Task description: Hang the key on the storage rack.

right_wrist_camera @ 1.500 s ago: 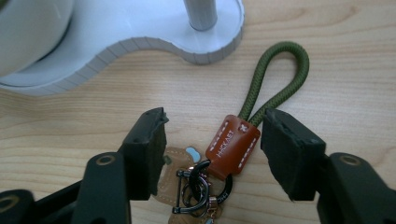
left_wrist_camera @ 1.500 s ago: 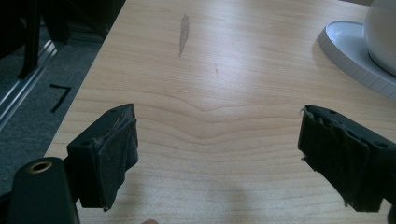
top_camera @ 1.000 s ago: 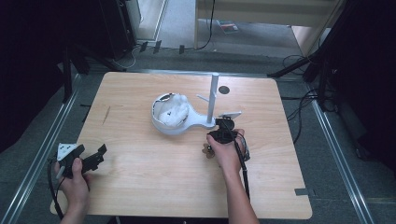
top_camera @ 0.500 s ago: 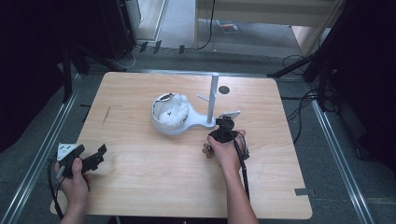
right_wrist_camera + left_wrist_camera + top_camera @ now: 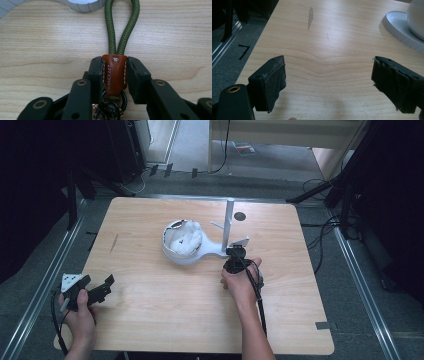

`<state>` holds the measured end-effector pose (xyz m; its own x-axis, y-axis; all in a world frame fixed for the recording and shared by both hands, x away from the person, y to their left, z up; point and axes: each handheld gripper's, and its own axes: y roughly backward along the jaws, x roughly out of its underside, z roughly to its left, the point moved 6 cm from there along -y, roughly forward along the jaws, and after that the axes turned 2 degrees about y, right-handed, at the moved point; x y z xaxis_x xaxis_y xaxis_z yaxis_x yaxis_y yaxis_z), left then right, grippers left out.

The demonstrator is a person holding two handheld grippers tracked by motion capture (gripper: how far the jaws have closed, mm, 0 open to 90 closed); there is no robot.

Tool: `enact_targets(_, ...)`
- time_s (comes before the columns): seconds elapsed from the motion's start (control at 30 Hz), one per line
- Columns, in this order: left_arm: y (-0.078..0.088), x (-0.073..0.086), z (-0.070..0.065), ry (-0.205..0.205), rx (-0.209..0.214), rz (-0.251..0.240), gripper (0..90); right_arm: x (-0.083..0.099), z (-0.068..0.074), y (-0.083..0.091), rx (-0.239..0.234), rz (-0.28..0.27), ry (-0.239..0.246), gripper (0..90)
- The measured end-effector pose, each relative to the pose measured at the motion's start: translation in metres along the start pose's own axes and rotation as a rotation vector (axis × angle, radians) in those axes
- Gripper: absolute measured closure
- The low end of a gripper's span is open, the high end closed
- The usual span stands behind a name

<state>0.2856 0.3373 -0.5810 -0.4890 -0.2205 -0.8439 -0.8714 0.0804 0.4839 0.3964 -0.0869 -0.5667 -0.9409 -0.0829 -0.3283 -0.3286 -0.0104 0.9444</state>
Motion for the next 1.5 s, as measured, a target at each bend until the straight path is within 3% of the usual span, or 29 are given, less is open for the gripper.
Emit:
enact_targets(0.2,0.000,0.000,0.000,0.002,0.000,-0.001,13.2,0.002,-0.003,0.001,-0.019,-0.025,-0.001,68.7)
enact_targets(0.37,0.000,0.000,0.000,0.002,-0.001,0.001,13.2,0.004,-0.011,0.002,-0.057,-0.092,-0.022,69.0)
enact_targets(0.43,0.000,0.000,0.000,-0.001,-0.002,0.001,13.2,0.005,-0.013,0.005,-0.046,-0.129,-0.021,69.0)
enact_targets(0.7,0.000,0.000,0.000,-0.002,-0.001,0.000,13.2,0.003,-0.022,0.030,-0.050,-0.293,-0.041,69.1)
enact_targets(1.5,0.000,0.000,0.000,0.005,0.001,-0.005,12.4,-0.003,-0.032,0.094,-0.044,-0.639,-0.051,69.0)
